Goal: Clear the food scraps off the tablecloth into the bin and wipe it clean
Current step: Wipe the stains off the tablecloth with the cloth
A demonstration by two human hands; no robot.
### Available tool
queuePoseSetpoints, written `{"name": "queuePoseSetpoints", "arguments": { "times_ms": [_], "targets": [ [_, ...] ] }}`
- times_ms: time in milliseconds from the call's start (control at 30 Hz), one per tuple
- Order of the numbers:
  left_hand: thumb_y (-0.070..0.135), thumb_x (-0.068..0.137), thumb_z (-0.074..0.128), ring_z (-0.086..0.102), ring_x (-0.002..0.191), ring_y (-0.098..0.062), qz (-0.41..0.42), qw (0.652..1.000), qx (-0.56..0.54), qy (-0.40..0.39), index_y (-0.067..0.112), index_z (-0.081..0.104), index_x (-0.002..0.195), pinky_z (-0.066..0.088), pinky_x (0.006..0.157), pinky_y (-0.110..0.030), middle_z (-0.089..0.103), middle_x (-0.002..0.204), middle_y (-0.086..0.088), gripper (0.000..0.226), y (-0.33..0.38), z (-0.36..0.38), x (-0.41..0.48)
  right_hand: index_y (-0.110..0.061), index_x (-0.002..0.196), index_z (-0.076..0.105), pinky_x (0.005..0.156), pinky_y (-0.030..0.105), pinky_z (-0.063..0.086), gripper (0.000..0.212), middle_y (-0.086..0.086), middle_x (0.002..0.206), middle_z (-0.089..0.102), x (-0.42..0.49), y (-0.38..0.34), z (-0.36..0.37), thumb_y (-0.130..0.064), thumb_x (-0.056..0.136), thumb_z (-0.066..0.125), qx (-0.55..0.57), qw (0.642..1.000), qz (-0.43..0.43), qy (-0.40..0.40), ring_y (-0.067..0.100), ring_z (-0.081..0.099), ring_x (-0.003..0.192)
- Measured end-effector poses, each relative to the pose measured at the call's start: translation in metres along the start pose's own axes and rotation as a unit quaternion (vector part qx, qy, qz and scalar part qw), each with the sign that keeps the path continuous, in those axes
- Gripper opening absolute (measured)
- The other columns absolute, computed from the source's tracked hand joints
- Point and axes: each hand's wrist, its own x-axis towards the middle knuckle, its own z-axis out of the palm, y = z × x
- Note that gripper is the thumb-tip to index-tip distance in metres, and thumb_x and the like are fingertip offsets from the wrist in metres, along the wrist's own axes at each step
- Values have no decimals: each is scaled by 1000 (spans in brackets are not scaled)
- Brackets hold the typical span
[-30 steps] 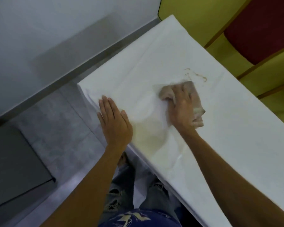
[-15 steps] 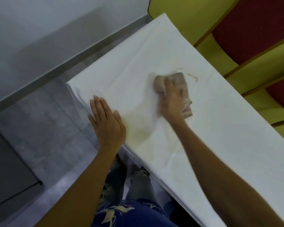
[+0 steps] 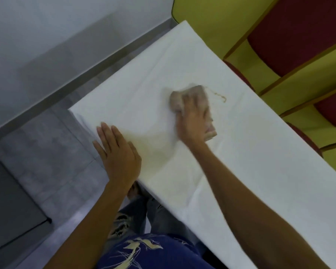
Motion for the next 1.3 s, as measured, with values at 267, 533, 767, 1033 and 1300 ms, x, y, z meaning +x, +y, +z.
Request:
{"name": "queuePoseSetpoints", "arguments": {
  "times_ms": [267,533,767,1033,1300],
  "targets": [
    [35,105,29,11,154,-35,32,999,-22,10,-4,20,155,7,124,-53,16,164,-22,64,50,17,23,-26,152,35,120,55,12,57,-1,162,27,33,29,2,-16,96,38,-74,960,-253,-91,21,16,151],
    [34,105,28,9,154,-35,39,999,7,34,-4,17,155,11,123,-55,14,164,-22,63,53,18,20,-31,146,35,111,61,25,58,1,158,29,102,68,-38,-13,92,45,-79,995,53,-15,34,20,146],
    [35,104,29,10,154,-34,47,998,4,49,-3,18,155,9,124,-54,16,164,-22,65,50,21,18,-29,149,41,113,64,16,60,-4,158,36,-7,79,-18,-16,92,50,-77,961,-257,-65,32,23,149],
    [35,104,29,9,154,-34,42,998,-1,45,-2,18,156,9,124,-54,14,165,-21,65,50,22,19,-24,145,46,111,60,24,65,17,150,43,33,148,-79,-7,82,54,-77,989,122,26,39,29,143],
    [35,103,32,12,154,-34,43,998,-15,43,-2,20,155,10,124,-54,17,164,-20,65,49,21,19,-13,143,50,117,60,11,60,6,151,47,-90,105,-31,-8,84,60,-78,979,-189,-1,36,32,145]
  ]
}}
